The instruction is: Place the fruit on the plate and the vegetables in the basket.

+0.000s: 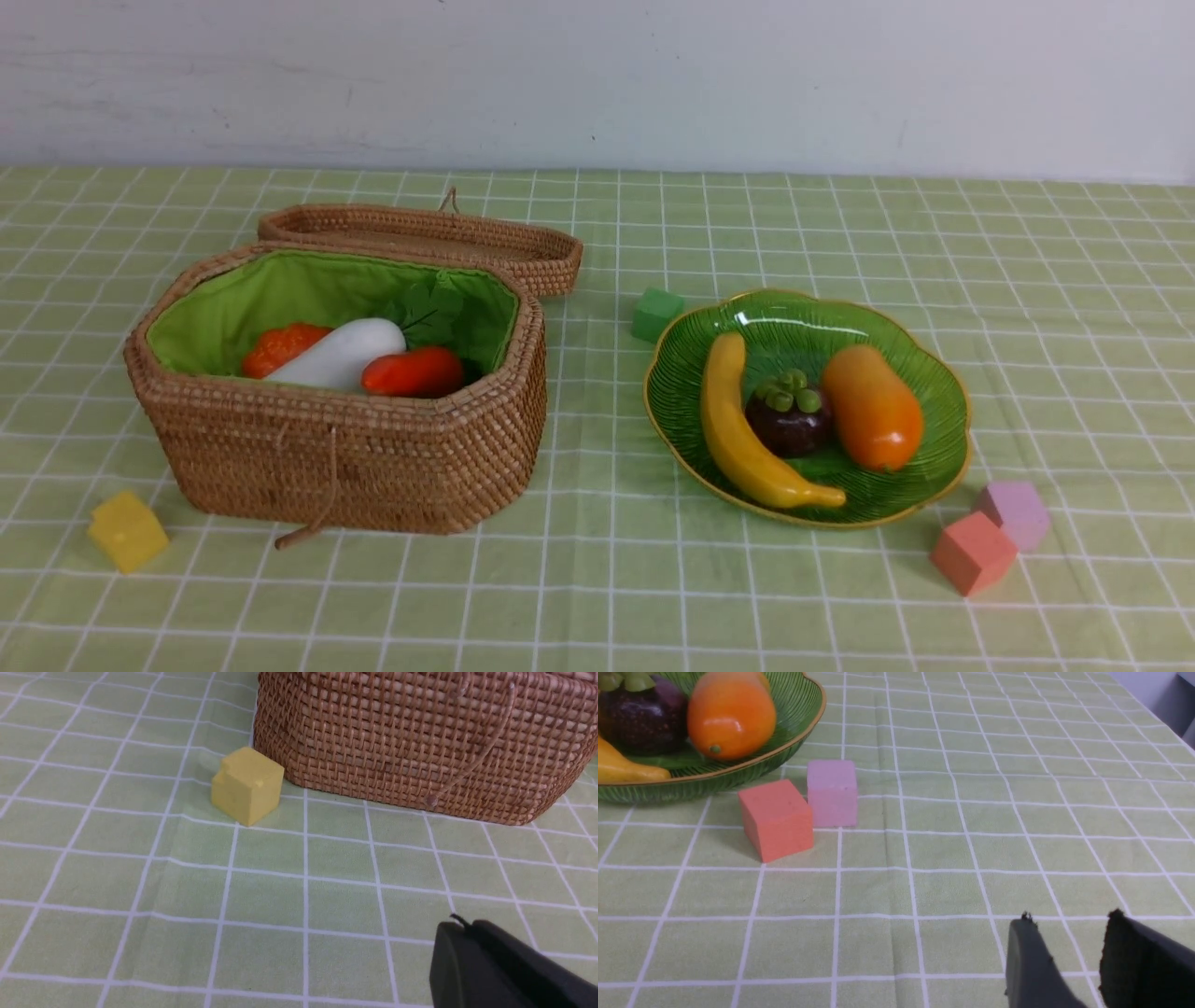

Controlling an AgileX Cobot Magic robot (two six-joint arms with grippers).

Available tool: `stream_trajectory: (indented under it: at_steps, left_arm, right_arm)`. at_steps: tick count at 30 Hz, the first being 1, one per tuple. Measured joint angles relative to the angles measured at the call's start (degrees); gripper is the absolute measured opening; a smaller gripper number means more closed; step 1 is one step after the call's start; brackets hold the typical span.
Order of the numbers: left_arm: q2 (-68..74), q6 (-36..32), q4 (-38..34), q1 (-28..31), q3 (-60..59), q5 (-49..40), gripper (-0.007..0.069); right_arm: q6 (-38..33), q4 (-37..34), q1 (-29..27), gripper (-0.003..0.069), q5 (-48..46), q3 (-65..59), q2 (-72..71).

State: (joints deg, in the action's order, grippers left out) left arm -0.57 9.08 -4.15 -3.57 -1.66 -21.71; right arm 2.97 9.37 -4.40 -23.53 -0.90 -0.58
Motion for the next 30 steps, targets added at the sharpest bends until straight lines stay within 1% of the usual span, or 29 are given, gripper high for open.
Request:
stream_trajectory:
  at_steps: [30]
  left_arm:
    - [0.0,-0.06,0.0,0.36,-0.01,0.13,0.0039]
  right_arm:
    - [0.0,0.06,0.0,0.024,0.0,0.0,0.0]
